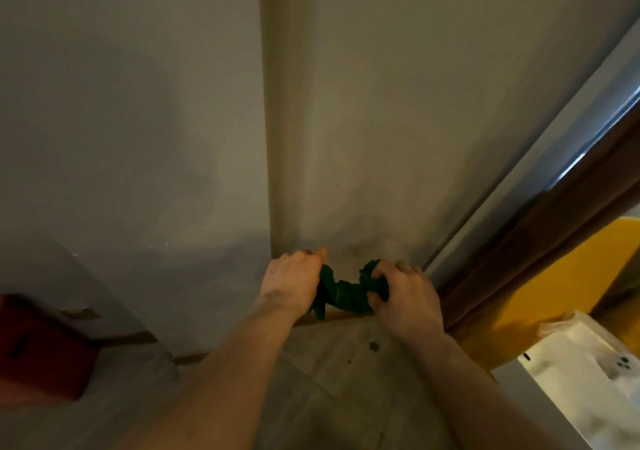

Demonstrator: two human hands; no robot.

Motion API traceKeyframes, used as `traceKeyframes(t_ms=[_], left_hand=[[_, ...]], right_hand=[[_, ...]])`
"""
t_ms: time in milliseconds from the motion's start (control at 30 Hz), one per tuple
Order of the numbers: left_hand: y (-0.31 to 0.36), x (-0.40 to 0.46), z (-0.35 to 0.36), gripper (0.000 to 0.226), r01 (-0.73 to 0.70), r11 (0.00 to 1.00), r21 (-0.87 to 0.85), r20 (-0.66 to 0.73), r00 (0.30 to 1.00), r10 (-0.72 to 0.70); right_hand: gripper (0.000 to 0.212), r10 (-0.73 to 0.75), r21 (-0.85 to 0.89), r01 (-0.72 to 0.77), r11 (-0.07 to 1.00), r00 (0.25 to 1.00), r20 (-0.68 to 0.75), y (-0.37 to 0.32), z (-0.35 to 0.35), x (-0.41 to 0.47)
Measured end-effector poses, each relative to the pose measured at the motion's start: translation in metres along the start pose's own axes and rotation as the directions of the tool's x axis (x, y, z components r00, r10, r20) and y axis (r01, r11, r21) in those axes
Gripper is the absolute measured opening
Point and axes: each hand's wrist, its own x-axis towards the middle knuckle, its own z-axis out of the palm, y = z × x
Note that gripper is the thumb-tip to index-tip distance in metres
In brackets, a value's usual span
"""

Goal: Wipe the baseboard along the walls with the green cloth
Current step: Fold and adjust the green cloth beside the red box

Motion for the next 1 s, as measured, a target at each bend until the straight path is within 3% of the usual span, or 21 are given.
traceKeyframes(t_ms=[167, 467, 667, 1000], left_hand=[[0.011, -0.023, -0.045, 0.028, 0.083, 0.991, 0.106, -0.08, 0.994, -0.075], [-0.003, -0.054, -0.101, 0.021, 0.196, 0.967, 0.163, -0.167, 0.971, -0.168], [-0.04, -0.085, -0.129, 0.015, 0.27, 0.944, 0.187, -0.233, 0.946, -0.225], [-0.155, -0.162, -0.177, 0.017, 0.406, 0.903, 0.139, -0.294, 0.888, -0.354]], right_hand=[[0.029, -0.108, 0.011, 0.109, 0.994, 0.993, -0.052, -0.017, -0.031, 0.001], [0.027, -0.263, 0.023, 0.267, 0.964, 0.959, -0.11, -0.053, -0.06, 0.012], [0.025, -0.345, 0.043, 0.353, 0.935, 0.93, -0.129, -0.103, -0.064, 0.017], [0.025, -0.488, 0.028, 0.497, 0.868, 0.861, -0.142, -0.251, -0.045, 0.018]])
